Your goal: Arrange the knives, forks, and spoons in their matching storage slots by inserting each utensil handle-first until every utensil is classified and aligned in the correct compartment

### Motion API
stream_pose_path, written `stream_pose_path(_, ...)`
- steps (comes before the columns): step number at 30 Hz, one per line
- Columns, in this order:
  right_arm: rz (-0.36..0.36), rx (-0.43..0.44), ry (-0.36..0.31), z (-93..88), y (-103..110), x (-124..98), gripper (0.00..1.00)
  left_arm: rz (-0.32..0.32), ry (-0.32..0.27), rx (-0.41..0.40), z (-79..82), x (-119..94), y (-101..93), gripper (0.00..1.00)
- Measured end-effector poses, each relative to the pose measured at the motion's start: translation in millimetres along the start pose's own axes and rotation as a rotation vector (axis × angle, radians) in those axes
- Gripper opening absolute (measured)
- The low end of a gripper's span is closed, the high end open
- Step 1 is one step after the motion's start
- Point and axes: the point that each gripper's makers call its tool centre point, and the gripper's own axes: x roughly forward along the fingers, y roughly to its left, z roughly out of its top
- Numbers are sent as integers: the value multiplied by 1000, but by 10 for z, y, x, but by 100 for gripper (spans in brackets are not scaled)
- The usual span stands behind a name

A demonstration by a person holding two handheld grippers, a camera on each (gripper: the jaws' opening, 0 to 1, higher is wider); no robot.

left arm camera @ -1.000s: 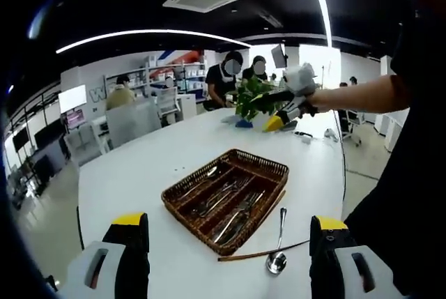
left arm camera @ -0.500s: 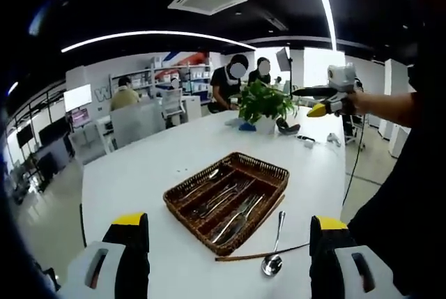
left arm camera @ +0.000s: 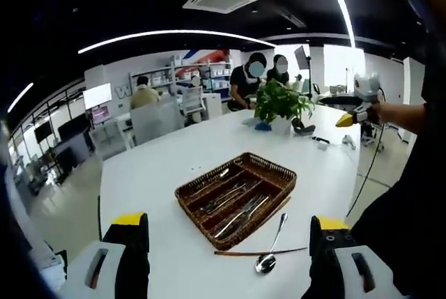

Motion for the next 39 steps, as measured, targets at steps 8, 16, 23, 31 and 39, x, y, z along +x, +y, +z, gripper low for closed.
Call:
stream_pose_path(8, 10, 10, -21, -108, -228, -71, 99, 42, -14, -78, -33, 62, -203, 100)
stream_pose_path(16, 29, 0, -32, -71, -267, -40, 99, 65, -4, -108, -149, 221, -230, 100)
stream_pose_path(23, 8, 21, -46, -62, -268, 103, 99, 38, 55, -25, -233, 314, -181, 100)
stream_pose_path(31, 89, -63, -60, -52, 32, 249, 99, -6, 100, 6, -363, 367, -166, 100)
stream_pose_path(39, 197, -106, -34, -39, 332, 470, 92, -26, 109, 6, -423, 422, -202, 100)
